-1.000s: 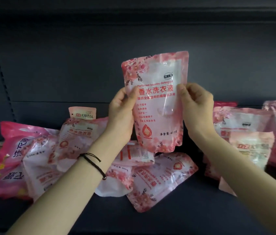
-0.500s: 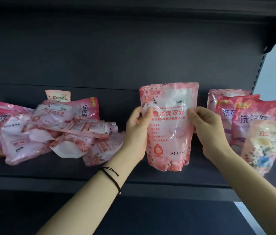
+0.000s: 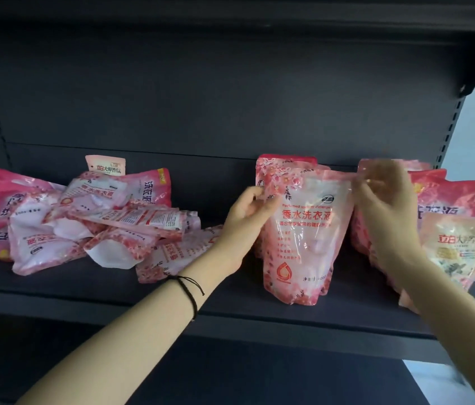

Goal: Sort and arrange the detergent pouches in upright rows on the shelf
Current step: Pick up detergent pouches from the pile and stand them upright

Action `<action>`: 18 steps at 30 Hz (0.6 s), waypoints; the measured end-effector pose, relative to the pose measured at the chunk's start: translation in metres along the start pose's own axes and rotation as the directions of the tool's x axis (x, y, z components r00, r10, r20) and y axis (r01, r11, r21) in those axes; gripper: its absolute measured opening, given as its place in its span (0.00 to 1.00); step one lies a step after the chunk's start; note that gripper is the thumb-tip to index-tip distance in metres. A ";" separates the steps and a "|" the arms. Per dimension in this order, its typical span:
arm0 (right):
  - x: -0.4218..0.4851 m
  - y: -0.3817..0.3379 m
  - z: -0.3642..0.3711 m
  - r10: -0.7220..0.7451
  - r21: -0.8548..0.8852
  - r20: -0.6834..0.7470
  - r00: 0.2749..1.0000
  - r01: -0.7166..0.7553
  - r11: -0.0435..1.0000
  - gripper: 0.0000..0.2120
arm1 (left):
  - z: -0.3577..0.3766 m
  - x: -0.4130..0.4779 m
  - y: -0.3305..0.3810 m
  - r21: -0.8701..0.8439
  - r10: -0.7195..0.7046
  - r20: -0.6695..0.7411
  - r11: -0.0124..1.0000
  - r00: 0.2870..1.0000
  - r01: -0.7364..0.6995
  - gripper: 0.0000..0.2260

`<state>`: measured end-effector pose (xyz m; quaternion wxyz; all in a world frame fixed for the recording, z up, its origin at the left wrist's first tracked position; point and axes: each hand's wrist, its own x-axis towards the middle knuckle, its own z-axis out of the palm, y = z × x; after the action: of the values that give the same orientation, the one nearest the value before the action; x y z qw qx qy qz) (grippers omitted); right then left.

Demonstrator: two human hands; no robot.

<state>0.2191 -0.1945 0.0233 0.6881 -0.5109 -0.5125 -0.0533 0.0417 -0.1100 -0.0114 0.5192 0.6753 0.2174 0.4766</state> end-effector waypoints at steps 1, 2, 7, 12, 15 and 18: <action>0.008 -0.011 0.000 -0.108 -0.072 0.024 0.994 0.110 0.991 0.08 | -0.010 0.003 0.005 0.081 0.034 -0.003 0.996 0.999 -0.034 0.10; 0.014 -0.022 0.000 -0.212 -0.149 0.067 0.975 0.220 0.964 0.08 | -0.022 0.006 0.012 0.166 0.073 -0.011 0.984 0.997 -0.070 0.07; 0.027 -0.069 0.030 -0.481 -0.200 0.520 0.706 0.648 0.735 0.07 | -0.090 0.017 0.041 0.618 0.196 0.056 0.763 0.979 -0.188 0.02; 0.013 -0.070 0.089 -0.278 -0.260 0.845 0.457 0.804 0.534 0.11 | -0.149 0.020 0.039 0.970 0.005 0.201 0.140 0.979 -0.200 0.07; 0.007 -0.061 0.126 -0.176 -0.258 0.913 0.369 0.854 0.451 0.12 | -0.177 0.026 0.029 0.963 -0.008 0.253 -0.094 0.968 -0.252 0.10; 0.009 -0.056 0.164 -0.104 -0.260 0.939 0.328 0.873 0.413 0.13 | -0.209 0.035 0.026 0.948 0.017 0.287 -0.148 0.958 -0.282 0.10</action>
<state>0.0837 -0.0924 0.0586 0.0145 -0.4902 -0.8340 -0.2528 -0.1296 0.0119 0.0281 -0.2056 0.8927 0.3734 0.1459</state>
